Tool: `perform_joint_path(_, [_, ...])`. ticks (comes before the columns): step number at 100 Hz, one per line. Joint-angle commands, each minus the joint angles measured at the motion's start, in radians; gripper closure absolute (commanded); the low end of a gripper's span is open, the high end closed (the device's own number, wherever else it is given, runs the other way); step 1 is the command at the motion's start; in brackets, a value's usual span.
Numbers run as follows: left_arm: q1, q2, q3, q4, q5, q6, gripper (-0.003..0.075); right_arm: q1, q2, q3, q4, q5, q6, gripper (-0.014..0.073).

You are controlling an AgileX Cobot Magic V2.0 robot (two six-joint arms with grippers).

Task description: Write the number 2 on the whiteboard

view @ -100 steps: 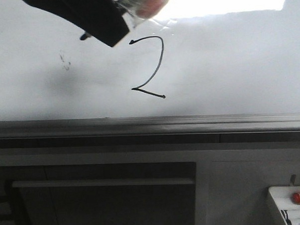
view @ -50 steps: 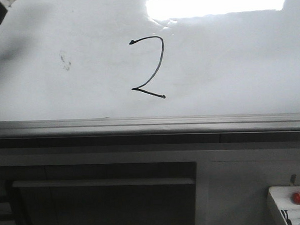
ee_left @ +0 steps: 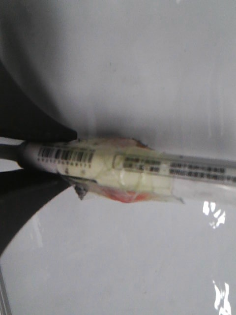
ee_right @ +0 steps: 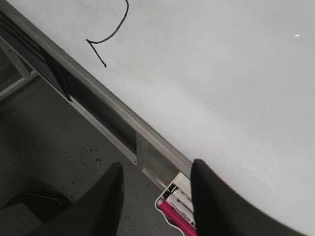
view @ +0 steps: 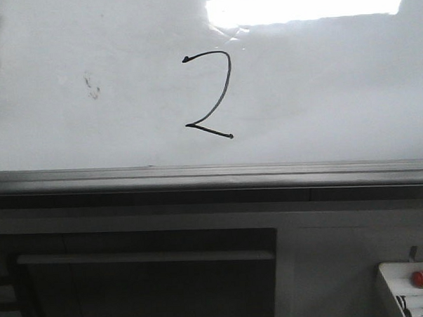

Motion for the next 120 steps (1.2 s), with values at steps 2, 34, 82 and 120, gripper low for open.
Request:
perform_joint_path(2, [0.003, 0.029, -0.031, -0.041, -0.074, -0.010, 0.0738, -0.006, -0.008, -0.025, 0.023, -0.057, 0.001, 0.0314])
perform_joint_path(34, [0.003, 0.129, -0.097, -0.047, -0.014, -0.010, 0.0734, -0.006, -0.008, -0.025, 0.032, -0.055, 0.001, 0.0314])
perform_joint_path(82, [0.003, 0.084, -0.097, -0.036, 0.037, -0.008, 0.0326, -0.006, -0.008, -0.017, 0.040, -0.089, 0.097, 0.0314])
perform_joint_path(120, [0.006, -0.168, -0.108, 0.110, 0.292, -0.097, 0.0326, -0.006, -0.010, 0.015, -0.163, -0.112, 0.398, 0.0314])
